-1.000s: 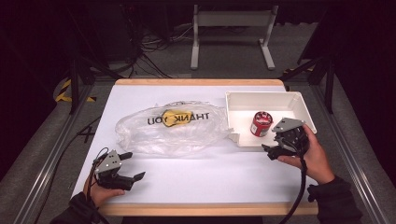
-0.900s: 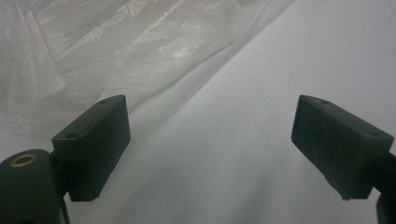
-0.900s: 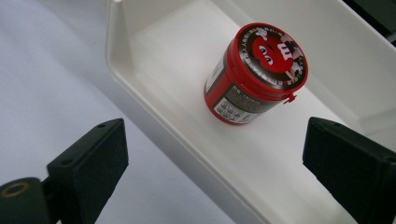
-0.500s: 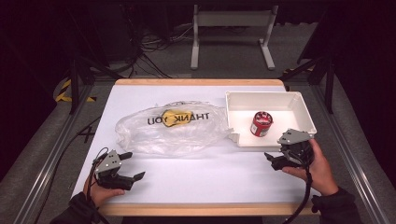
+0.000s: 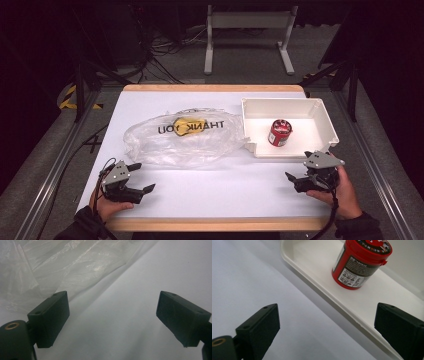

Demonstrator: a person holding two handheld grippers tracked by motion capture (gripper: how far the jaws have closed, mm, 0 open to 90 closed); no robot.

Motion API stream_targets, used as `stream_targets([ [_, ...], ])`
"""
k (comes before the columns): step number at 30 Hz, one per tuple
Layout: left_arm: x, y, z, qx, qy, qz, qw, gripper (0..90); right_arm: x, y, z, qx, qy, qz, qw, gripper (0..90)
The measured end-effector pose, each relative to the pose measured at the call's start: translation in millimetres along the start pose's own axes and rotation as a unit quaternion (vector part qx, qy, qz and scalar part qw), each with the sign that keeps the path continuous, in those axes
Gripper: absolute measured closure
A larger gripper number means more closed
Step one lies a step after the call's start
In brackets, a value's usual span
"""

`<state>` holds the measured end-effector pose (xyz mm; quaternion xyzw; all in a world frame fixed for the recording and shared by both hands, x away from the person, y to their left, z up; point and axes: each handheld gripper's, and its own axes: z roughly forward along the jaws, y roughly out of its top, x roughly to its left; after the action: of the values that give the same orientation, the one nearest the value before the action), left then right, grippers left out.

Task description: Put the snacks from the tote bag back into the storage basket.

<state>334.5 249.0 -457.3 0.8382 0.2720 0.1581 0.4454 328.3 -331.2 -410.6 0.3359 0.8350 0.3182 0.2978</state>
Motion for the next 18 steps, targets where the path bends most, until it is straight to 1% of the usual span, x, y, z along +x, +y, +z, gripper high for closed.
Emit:
stream_targets([
  [1,0.1,-0.1,0.0,-0.001,0.000,-0.001,1.0000,12.2,-1.2,-7.2,0.1,-0.018,0.000,0.010,0.9998,7.1],
  [3,0.7,-0.2,-0.1,-0.002,0.000,-0.004,1.0000,12.2,-4.1,-17.0,1.1,-0.036,-0.001,0.031,0.9989,7.2],
  [7,1.6,0.0,0.0,0.000,-0.003,-0.004,1.0000,12.2,-7.3,-34.1,2.2,-0.054,-0.020,0.062,0.9964,7.4],
  [9,1.5,-0.1,-0.1,0.000,-0.002,-0.007,1.0000,12.2,-7.0,-41.3,2.6,-0.058,-0.042,0.073,0.9948,7.9],
  [11,0.8,-0.3,-0.4,-0.002,-0.001,-0.008,1.0000,12.1,-7.1,-45.9,2.6,-0.060,-0.045,0.078,0.9941,10.6],
  [13,0.5,-0.4,-0.7,-0.004,0.002,-0.005,1.0000,12.1,-6.4,-45.9,2.1,-0.064,-0.046,0.076,0.9940,9.8],
  [15,-0.3,-0.6,-1.3,-0.006,0.005,-0.001,1.0000,12.1,-6.1,-45.3,4.4,-0.053,-0.042,0.071,0.9952,6.8],
  [16,-0.8,-0.8,-1.4,-0.008,0.006,-0.002,1.0000,12.1,-6.0,-45.5,4.1,-0.055,-0.043,0.070,0.9951,6.7],
  [18,-1.8,-1.0,-1.6,-0.009,0.010,0.000,0.9999,12.1,-7.1,-47.1,1.8,-0.067,-0.043,0.079,0.9937,6.0],
])
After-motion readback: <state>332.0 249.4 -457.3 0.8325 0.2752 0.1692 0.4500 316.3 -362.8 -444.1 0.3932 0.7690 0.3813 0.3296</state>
